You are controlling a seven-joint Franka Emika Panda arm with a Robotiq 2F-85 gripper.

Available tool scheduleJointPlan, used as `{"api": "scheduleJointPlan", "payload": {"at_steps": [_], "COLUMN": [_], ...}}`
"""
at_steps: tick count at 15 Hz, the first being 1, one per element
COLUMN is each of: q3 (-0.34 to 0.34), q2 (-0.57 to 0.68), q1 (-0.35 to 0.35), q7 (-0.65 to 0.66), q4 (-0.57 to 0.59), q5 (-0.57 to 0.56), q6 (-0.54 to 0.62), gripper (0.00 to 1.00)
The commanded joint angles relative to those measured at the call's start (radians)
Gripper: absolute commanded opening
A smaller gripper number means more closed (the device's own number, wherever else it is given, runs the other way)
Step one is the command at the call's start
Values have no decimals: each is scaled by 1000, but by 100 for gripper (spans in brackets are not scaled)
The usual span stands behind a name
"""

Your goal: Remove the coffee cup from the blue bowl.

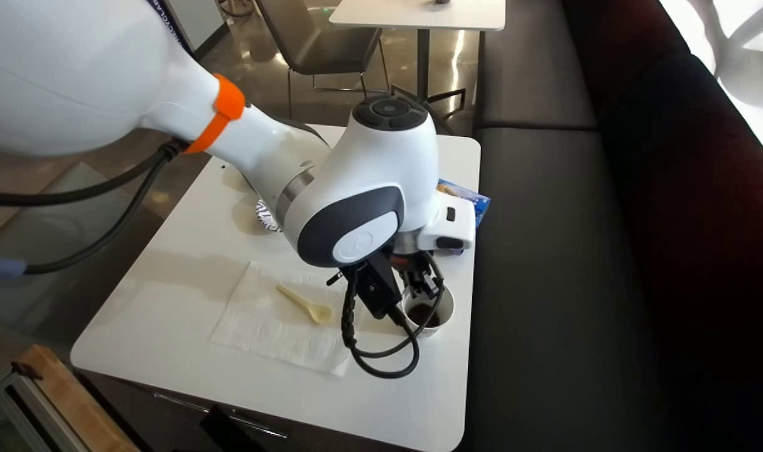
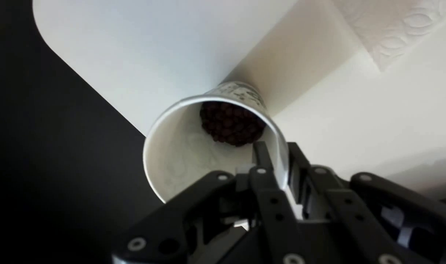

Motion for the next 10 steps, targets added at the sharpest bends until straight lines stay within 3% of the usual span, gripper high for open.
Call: {"api": "scheduleJointPlan", "payload": {"at_steps": [1,7,10], "q3": [15,12,44], "q2": [-2,-138,-233], "q1": [-1,67,82], "q7": [-30,17,0], "q4": [14,-49,-84], "q5": [18,-2,27], "q6": [-31,-97,-163], "gripper": [51,95,100]}}
